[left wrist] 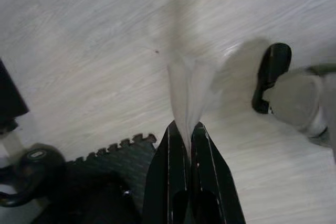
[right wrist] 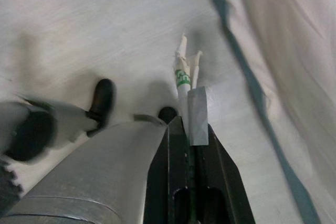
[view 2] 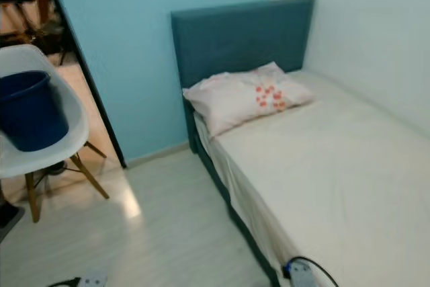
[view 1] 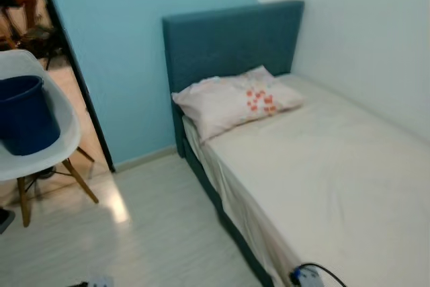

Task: Clean up the room

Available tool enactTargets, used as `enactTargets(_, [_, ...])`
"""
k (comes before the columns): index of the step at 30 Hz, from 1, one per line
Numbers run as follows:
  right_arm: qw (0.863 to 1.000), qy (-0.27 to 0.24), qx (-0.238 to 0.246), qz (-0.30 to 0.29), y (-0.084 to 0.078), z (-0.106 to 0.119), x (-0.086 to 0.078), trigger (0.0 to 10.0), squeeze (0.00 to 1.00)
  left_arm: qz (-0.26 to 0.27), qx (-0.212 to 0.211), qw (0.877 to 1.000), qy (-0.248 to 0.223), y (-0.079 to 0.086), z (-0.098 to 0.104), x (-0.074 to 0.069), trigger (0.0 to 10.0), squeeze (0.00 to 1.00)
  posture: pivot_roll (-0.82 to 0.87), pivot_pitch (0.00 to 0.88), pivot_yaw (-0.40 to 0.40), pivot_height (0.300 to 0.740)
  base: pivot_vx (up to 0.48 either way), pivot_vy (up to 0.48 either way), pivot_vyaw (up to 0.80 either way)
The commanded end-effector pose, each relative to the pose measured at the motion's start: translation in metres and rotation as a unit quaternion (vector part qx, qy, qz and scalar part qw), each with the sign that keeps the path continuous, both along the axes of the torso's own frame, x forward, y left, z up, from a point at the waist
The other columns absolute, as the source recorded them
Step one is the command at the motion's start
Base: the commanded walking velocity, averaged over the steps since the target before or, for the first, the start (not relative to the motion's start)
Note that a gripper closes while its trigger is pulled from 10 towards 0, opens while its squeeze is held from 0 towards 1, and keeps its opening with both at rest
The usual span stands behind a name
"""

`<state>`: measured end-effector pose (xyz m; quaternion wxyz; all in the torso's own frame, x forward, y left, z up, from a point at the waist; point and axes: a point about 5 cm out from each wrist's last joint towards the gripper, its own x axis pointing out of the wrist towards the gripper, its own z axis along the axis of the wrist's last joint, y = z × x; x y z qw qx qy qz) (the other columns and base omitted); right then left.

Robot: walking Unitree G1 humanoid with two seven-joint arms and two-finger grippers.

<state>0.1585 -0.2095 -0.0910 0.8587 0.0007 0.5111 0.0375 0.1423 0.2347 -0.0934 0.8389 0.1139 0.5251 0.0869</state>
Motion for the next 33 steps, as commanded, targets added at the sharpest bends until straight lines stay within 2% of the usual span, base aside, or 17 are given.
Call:
enactTargets(1, [1.0, 0.008, -0.005, -0.001, -0.004, -0.001, -0.004, 10.0, 0.0, -0.006, -0.003, 1.0, 0.017, -0.002, -0.004, -0.009, 10.0, 0.0, -0.06, 0.0, -0.032, 0.74, 0.0, 0.0, 0.74])
enactTargets(9, [1.0, 0.015, -0.007, 0.003, -0.003, -0.003, -0.01, 10.0, 0.0, -0.015, -0.002, 1.0, 0.022, -0.002, -0.005, -0.012, 10.0, 0.0, -0.06, 0.0, -0.03, 0.74, 0.0, 0.0, 0.74])
enactTargets(19, [1.0, 0.017, -0.006, 0.005, 0.003, -0.005, -0.01, 10.0, 0.0, -0.025, -0.003, 1.0, 0.011, -0.004, -0.002, -0.002, 10.0, 0.0, -0.06, 0.0, -0.031, 0.74, 0.0, 0.0, 0.74])
enactTargets(25, [1.0, 0.02, -0.011, 0.003, 0.006, -0.007, -0.015, 10.0, 0.0, -0.027, -0.009, 1.0, 0.014, -0.007, -0.004, -0.006, 10.0, 0.0, -0.06, 0.0, -0.029, 0.74, 0.0, 0.0, 0.64])
enactTargets(28, [1.0, 0.023, -0.019, 0.004, 0.012, -0.009, -0.015, 10.0, 0.0, -0.028, -0.009, 0.999, 0.016, -0.007, -0.004, -0.007, 10.0, 0.0, -0.06, 0.0, -0.025, 0.74, 0.0, 0.0, 0.0])
enactTargets(29, [1.0, 0.022, -0.014, 0.002, 0.019, -0.009, -0.014, 10.0, 0.0, -0.03, -0.008, 0.999, 0.018, -0.006, -0.004, -0.008, 10.0, 0.0, -0.06, 0.0, -0.021, 0.74, 0.0, 0.0, 0.0])
enactTargets(33, [1.0, 0.02, -0.011, 0.0, 0.023, -0.009, -0.013, 10.0, 0.0, -0.03, -0.007, 0.999, 0.018, -0.005, -0.004, -0.008, 10.0, 0.0, -0.06, 0.0, -0.02, 0.74, 0.0, 0.0, 0.0])
